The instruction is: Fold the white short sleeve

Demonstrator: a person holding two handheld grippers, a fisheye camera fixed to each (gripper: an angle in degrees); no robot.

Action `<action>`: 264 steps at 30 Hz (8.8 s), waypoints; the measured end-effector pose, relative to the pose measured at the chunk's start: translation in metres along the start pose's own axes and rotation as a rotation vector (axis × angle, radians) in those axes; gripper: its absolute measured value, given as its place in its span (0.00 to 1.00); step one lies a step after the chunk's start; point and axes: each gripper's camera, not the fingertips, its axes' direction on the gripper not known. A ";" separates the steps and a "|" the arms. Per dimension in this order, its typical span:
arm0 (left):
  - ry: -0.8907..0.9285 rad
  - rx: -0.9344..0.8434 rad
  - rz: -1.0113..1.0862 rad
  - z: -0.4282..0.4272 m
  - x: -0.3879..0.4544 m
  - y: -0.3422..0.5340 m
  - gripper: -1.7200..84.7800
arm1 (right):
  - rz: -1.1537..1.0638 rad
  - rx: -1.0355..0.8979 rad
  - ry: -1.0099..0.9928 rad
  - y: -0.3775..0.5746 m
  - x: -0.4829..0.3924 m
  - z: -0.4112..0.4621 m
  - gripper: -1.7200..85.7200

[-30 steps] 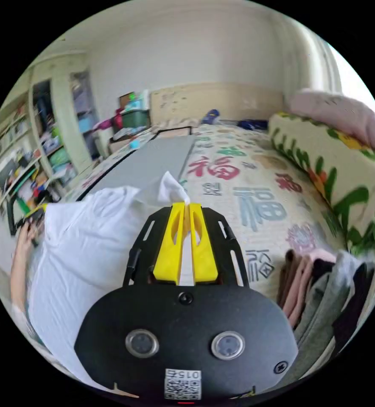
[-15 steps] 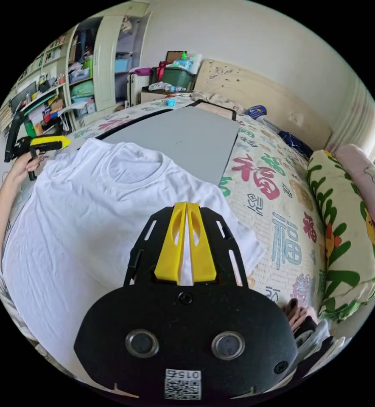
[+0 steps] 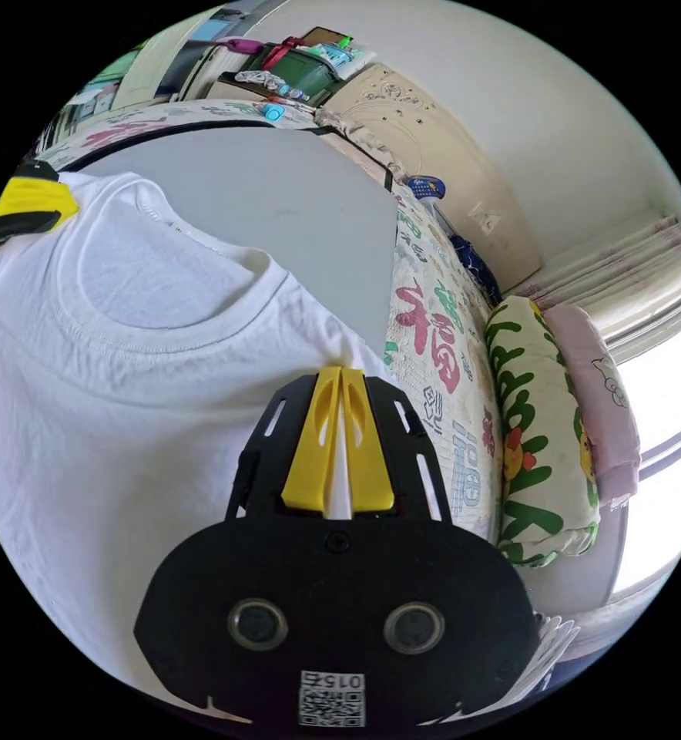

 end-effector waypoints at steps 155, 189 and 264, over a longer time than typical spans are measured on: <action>0.442 0.281 -0.303 0.041 0.218 0.586 0.02 | 0.662 0.128 -1.092 0.306 0.499 -0.225 0.09; 0.529 0.149 -0.185 0.097 0.227 0.595 0.02 | 0.739 0.111 -0.984 0.313 0.517 -0.228 0.02; 0.097 0.078 -0.219 -0.046 -0.023 0.003 0.03 | 0.186 0.036 -0.084 0.028 0.000 0.013 0.01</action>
